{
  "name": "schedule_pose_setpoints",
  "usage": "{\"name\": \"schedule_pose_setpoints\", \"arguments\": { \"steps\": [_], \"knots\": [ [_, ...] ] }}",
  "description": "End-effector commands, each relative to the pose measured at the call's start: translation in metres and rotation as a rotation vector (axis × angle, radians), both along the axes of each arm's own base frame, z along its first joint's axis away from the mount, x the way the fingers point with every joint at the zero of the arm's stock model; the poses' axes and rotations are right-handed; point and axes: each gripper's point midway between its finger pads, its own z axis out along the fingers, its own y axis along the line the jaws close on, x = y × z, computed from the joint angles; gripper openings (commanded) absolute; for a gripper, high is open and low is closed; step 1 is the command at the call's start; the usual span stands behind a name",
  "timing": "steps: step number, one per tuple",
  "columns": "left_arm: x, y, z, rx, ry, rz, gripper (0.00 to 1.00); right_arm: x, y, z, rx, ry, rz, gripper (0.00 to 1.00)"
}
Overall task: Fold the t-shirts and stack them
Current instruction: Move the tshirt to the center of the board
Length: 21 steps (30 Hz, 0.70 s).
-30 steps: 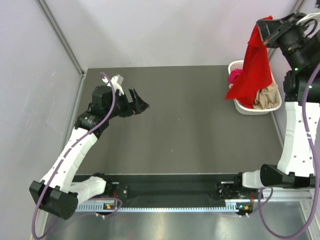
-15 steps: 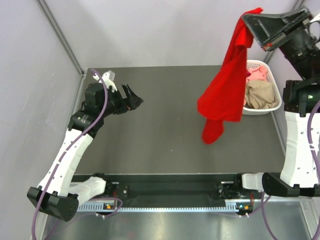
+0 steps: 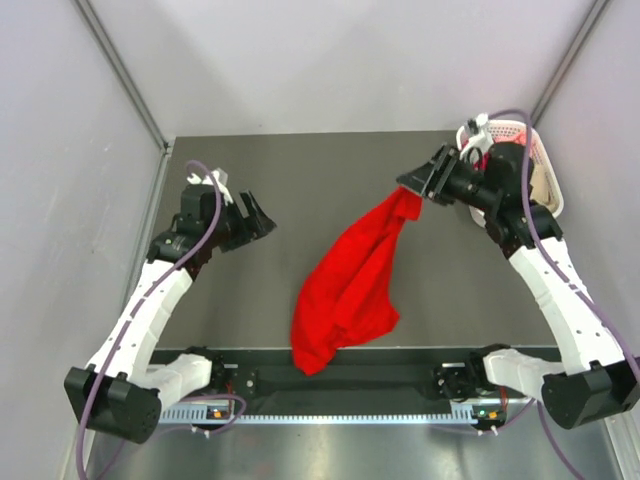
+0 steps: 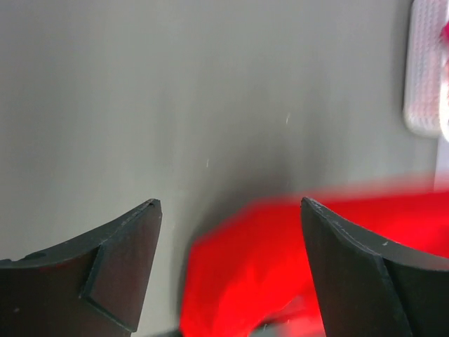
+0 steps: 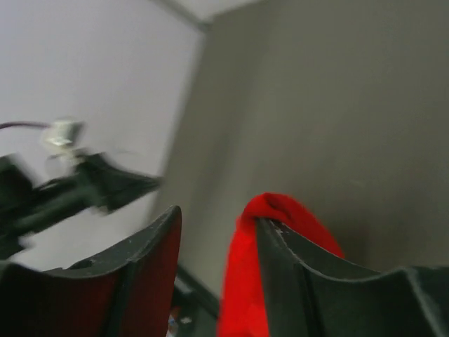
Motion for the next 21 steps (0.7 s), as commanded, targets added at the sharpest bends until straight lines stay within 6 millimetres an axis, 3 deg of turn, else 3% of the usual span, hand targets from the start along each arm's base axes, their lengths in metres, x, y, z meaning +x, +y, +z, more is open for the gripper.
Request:
{"name": "schedule_pose_setpoints", "arguments": {
  "steps": [1,3,8,12,14,15,21],
  "knots": [
    [-0.009,-0.019,-0.016,-0.032,0.013,-0.132,0.84,0.012,-0.075,-0.091,-0.408,0.164,-0.346,0.48],
    [-0.019,-0.024,-0.034,-0.014,0.046,-0.174,0.84,0.010,-0.094,-0.116,-0.499,0.237,-0.418,0.52],
    [-0.057,-0.044,-0.083,0.026,0.168,-0.240,0.84,-0.005,-0.085,-0.164,-0.585,0.318,-0.349,0.52],
    [-0.084,-0.066,-0.115,0.018,0.260,-0.285,0.84,-0.032,-0.055,-0.214,-0.632,0.412,-0.266,0.52],
    [-0.091,-0.068,-0.128,0.037,0.289,-0.283,0.83,-0.041,-0.041,-0.225,-0.633,0.419,-0.240,0.52],
    [-0.097,-0.072,-0.132,0.040,0.303,-0.291,0.83,-0.056,-0.027,-0.236,-0.641,0.436,-0.195,0.51],
    [-0.120,-0.086,-0.149,-0.008,0.359,-0.343,0.84,-0.097,0.032,-0.253,-0.638,0.358,-0.001,0.57]
  ]
}}
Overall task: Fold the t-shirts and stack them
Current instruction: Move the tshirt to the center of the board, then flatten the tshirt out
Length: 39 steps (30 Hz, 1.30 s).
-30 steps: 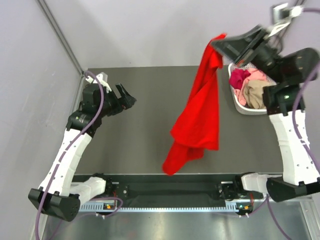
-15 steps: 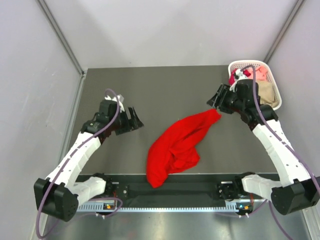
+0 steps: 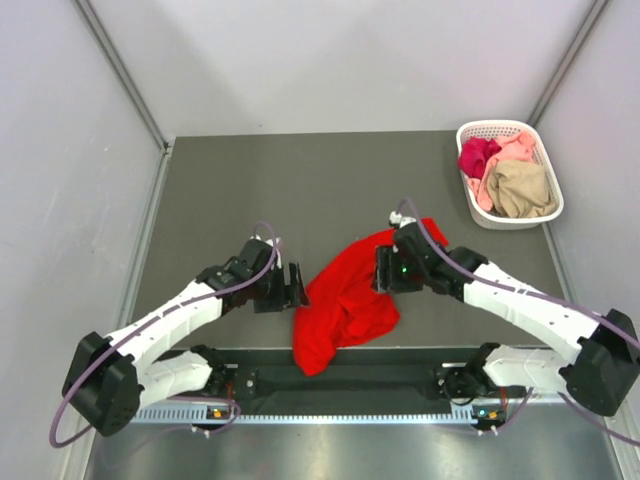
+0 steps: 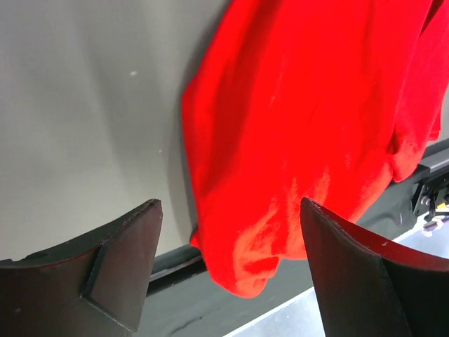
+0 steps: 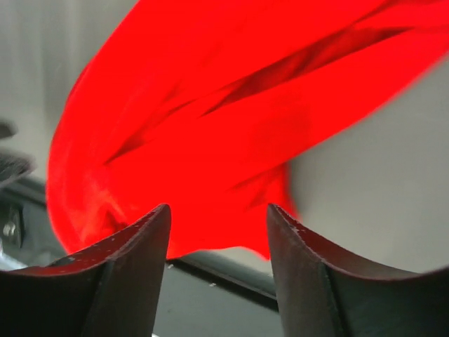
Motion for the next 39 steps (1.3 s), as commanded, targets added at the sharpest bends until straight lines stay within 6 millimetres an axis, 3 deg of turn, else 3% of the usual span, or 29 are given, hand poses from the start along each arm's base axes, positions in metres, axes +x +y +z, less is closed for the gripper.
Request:
{"name": "schedule_pose_setpoints", "arguments": {
  "steps": [1,5,13,15,16,19,20,21,22,24,25,27,29,30,33,36,39],
  "knots": [
    [-0.001,-0.017,-0.002,-0.086,0.003,0.002,0.84,-0.004,0.034,0.011,0.086,-0.069,0.050,0.58],
    [-0.007,-0.027,-0.012,-0.126,0.041,0.000,0.84,-0.015,0.063,0.015,0.136,-0.106,0.137,0.60],
    [-0.008,-0.032,-0.020,-0.131,0.062,0.001,0.73,-0.027,0.095,-0.020,-0.067,-0.146,0.292,0.63],
    [-0.006,-0.033,-0.019,-0.138,0.056,0.008,0.62,-0.028,0.101,-0.023,-0.086,-0.157,0.299,0.62],
    [-0.004,-0.033,-0.018,-0.138,0.048,0.012,0.37,-0.027,0.098,-0.025,-0.107,-0.155,0.287,0.61],
    [0.006,-0.035,-0.009,-0.138,0.015,0.020,0.06,-0.011,0.081,-0.021,-0.190,-0.205,0.175,0.35],
    [0.011,-0.028,-0.010,-0.086,-0.001,0.037,0.00,-0.002,0.061,-0.018,-0.273,-0.240,0.112,0.26],
    [0.018,-0.024,-0.007,-0.056,-0.022,0.056,0.00,0.005,0.057,-0.004,-0.273,-0.272,0.067,0.10],
    [0.033,-0.026,0.010,-0.042,-0.067,0.068,0.00,0.010,0.049,0.004,-0.290,-0.296,0.032,0.00],
    [0.058,0.001,0.019,0.101,-0.130,0.144,0.00,0.021,0.021,0.033,-0.340,-0.367,-0.089,0.00],
    [0.079,0.002,0.042,0.111,-0.186,0.175,0.00,0.027,0.005,0.045,-0.377,-0.410,-0.150,0.00],
    [0.105,0.029,0.058,0.169,-0.234,0.251,0.00,0.028,-0.022,0.062,-0.399,-0.417,-0.240,0.00],
    [0.132,0.043,0.078,0.156,-0.270,0.309,0.00,0.029,-0.039,0.068,-0.403,-0.424,-0.296,0.00],
    [0.145,0.061,0.083,0.137,-0.264,0.366,0.00,0.028,-0.052,0.069,-0.389,-0.422,-0.333,0.00],
    [0.174,0.082,0.096,0.133,-0.294,0.432,0.00,0.023,-0.076,0.063,-0.354,-0.407,-0.402,0.00],
    [0.203,0.083,0.098,0.129,-0.319,0.435,0.00,0.018,-0.098,0.050,-0.330,-0.391,-0.466,0.00],
    [0.228,0.071,0.086,0.108,-0.293,0.404,0.00,0.013,-0.101,0.034,-0.265,-0.367,-0.490,0.00]
  ]
}}
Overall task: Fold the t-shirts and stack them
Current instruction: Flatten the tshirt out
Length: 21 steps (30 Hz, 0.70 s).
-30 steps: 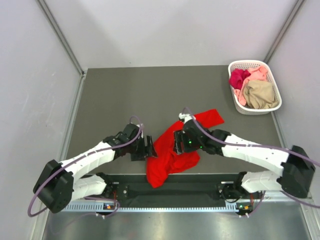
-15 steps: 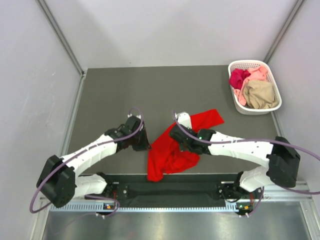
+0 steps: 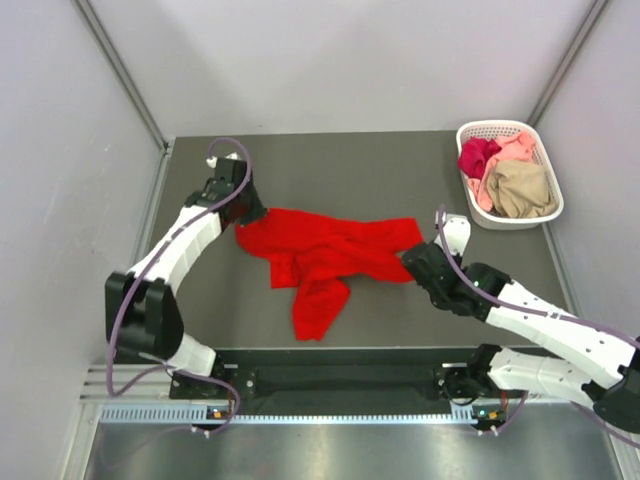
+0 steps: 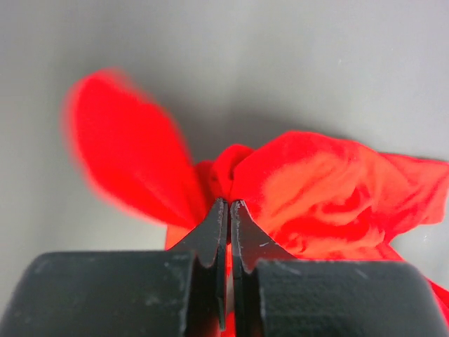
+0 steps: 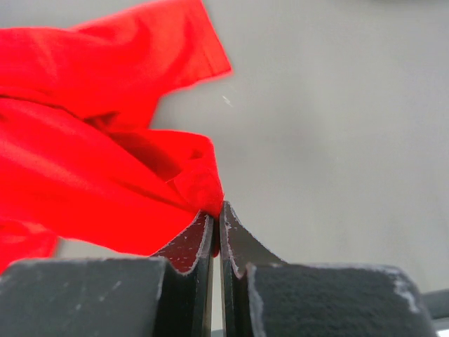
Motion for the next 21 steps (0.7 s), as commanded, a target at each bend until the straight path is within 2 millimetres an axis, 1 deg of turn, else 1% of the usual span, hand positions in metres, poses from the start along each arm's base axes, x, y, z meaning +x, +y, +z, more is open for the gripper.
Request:
{"name": "schedule_pose_setpoints", "arguments": {
  "steps": [1,2,3,4,5,6,7,8,10,11,12,13,15,16,17,18,19,20,21],
  "knots": [
    [0.034,-0.022,-0.004,-0.039,-0.009,-0.091,0.00,-0.006,-0.009,-0.017,0.061,0.004,-0.044,0.00],
    [0.038,-0.026,-0.007,-0.046,0.007,-0.106,0.00,-0.009,-0.002,-0.023,0.103,0.014,-0.022,0.00],
    [0.050,-0.032,0.001,-0.060,-0.009,-0.124,0.00,-0.010,0.001,-0.026,0.118,0.022,-0.018,0.00],
    [0.055,-0.037,-0.013,-0.068,0.025,-0.142,0.00,-0.012,0.003,-0.030,0.131,0.036,-0.008,0.00],
    [0.058,-0.044,-0.014,-0.092,0.032,-0.176,0.00,-0.014,0.002,-0.037,0.127,0.050,-0.012,0.00],
    [0.060,-0.047,-0.015,-0.100,0.043,-0.184,0.00,-0.015,0.002,-0.041,0.133,0.058,-0.020,0.00],
    [0.067,-0.049,-0.014,-0.099,0.046,-0.182,0.00,-0.016,0.001,-0.044,0.129,0.064,-0.022,0.00],
    [0.069,-0.047,-0.012,-0.090,0.050,-0.169,0.00,-0.019,-0.005,-0.051,0.106,0.072,-0.037,0.00],
    [0.070,-0.038,-0.011,-0.040,0.054,-0.157,0.00,-0.020,-0.018,-0.053,0.064,0.057,-0.077,0.00],
    [0.072,-0.026,-0.011,0.019,0.051,-0.118,0.00,-0.020,-0.025,-0.051,0.057,0.046,-0.105,0.00],
    [0.069,-0.020,-0.008,0.049,0.064,-0.104,0.00,-0.024,-0.037,-0.050,0.020,0.050,-0.130,0.00],
    [0.068,-0.009,-0.006,0.095,0.068,-0.074,0.00,-0.021,-0.045,-0.045,-0.003,0.021,-0.162,0.00],
    [0.066,0.007,0.003,0.170,0.060,-0.034,0.00,-0.017,-0.056,-0.027,-0.002,-0.018,-0.195,0.00],
    [0.062,0.013,0.014,0.194,0.043,-0.026,0.00,-0.014,-0.060,-0.019,-0.007,-0.044,-0.209,0.00],
    [0.060,0.017,0.021,0.208,0.029,-0.013,0.00,-0.008,-0.065,-0.003,-0.005,-0.074,-0.222,0.00],
    [0.057,0.026,0.038,0.234,-0.007,0.019,0.00,-0.005,-0.069,0.007,-0.008,-0.092,-0.231,0.00],
    [0.055,0.030,0.048,0.245,-0.028,0.031,0.00,0.002,-0.070,0.019,0.002,-0.123,-0.240,0.00],
    [0.054,0.033,0.058,0.251,-0.053,0.046,0.00,0.008,-0.074,0.040,-0.005,-0.159,-0.241,0.00],
    [0.050,0.037,0.081,0.250,-0.106,0.064,0.00,0.014,-0.074,0.055,0.006,-0.195,-0.240,0.00]
  ]
}}
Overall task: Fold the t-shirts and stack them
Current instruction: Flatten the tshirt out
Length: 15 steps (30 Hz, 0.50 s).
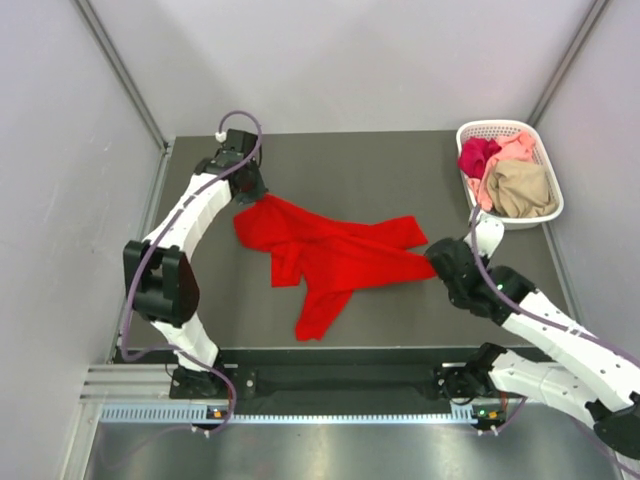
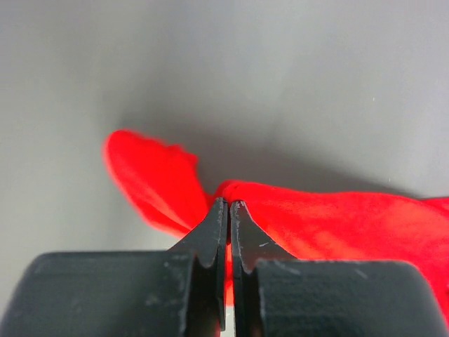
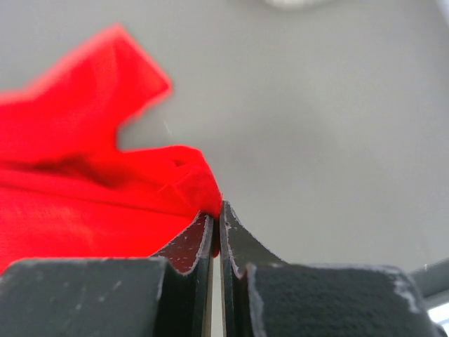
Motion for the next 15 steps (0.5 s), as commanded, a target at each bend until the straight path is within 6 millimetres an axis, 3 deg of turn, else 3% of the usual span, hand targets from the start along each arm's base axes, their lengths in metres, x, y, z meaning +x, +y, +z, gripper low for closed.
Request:
{"name": "schedule_pose_setpoints", "arguments": {
  "steps": [1,4,5,6,9,11,13,15],
  "knots": [
    [-0.006,0.033,0.096,0.085,-0.226,0.094,0.00,0.031,-0.009,0.083,0.019,-0.236,-0.040,0.00],
    [-0.016,0.034,0.149,0.036,-0.344,0.115,0.00,0.046,-0.005,0.139,0.025,-0.350,0.008,0.00],
    [-0.019,0.032,0.162,0.012,-0.373,0.110,0.00,0.054,-0.002,0.168,0.030,-0.410,0.018,0.00],
    [-0.027,0.031,0.186,-0.021,-0.431,0.105,0.00,0.057,-0.001,0.182,0.034,-0.433,0.021,0.00],
    [-0.045,0.024,0.224,-0.097,-0.508,0.075,0.00,0.064,0.006,0.230,0.054,-0.518,0.049,0.00],
    [-0.054,0.022,0.237,-0.123,-0.525,0.061,0.00,0.063,0.010,0.257,0.082,-0.566,0.090,0.00],
    [-0.067,0.023,0.249,-0.130,-0.533,0.045,0.00,0.060,0.011,0.267,0.094,-0.577,0.107,0.00],
    [-0.074,0.017,0.246,-0.147,-0.513,0.015,0.00,0.055,0.007,0.268,0.091,-0.565,0.109,0.00]
  ]
}}
